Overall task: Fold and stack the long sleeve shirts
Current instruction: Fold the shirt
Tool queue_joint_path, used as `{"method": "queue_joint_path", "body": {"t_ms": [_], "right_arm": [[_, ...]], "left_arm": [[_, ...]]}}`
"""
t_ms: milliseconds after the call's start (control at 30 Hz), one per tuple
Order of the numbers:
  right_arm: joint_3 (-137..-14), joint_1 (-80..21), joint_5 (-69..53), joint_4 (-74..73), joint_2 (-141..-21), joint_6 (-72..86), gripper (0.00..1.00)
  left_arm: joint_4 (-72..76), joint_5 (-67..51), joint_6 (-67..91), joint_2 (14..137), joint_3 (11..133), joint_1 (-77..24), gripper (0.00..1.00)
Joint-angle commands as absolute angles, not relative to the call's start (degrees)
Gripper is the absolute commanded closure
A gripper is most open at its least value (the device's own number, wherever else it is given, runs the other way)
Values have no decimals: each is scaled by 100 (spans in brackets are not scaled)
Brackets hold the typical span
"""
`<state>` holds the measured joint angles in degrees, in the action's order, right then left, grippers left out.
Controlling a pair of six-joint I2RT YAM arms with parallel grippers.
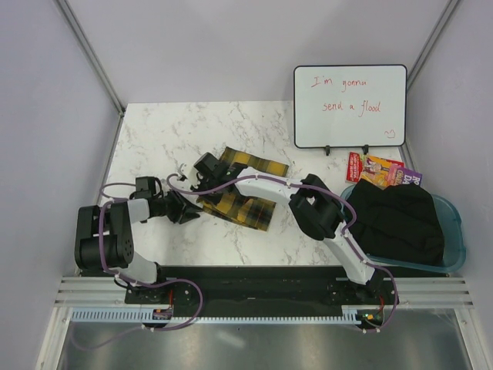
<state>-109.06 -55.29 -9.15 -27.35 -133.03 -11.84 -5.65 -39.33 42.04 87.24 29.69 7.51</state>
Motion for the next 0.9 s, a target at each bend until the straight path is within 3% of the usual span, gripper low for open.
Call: {"method": "queue_joint_path", "body": {"t_ms": [0,367,633,867], "right_arm": [[-11092,-5502,-1063,-2593,-13026,-1090,100],[-11180,-5397,-1415,-2593,-12894,-677,100],[-11127,-5388,-1722,-2619,-12744,-387,100],[-10969,-5388,-2048,-2689,-12771,-106,100]], "left_arm": [[-404,-3691,4386,8956,3243,650,62],[-369,-3604,4570,9123,3419,501,74],[-413,-3551,4614,9123,3428,483,98],[-404,-3559,4623,9141,3445,483,98]]}}
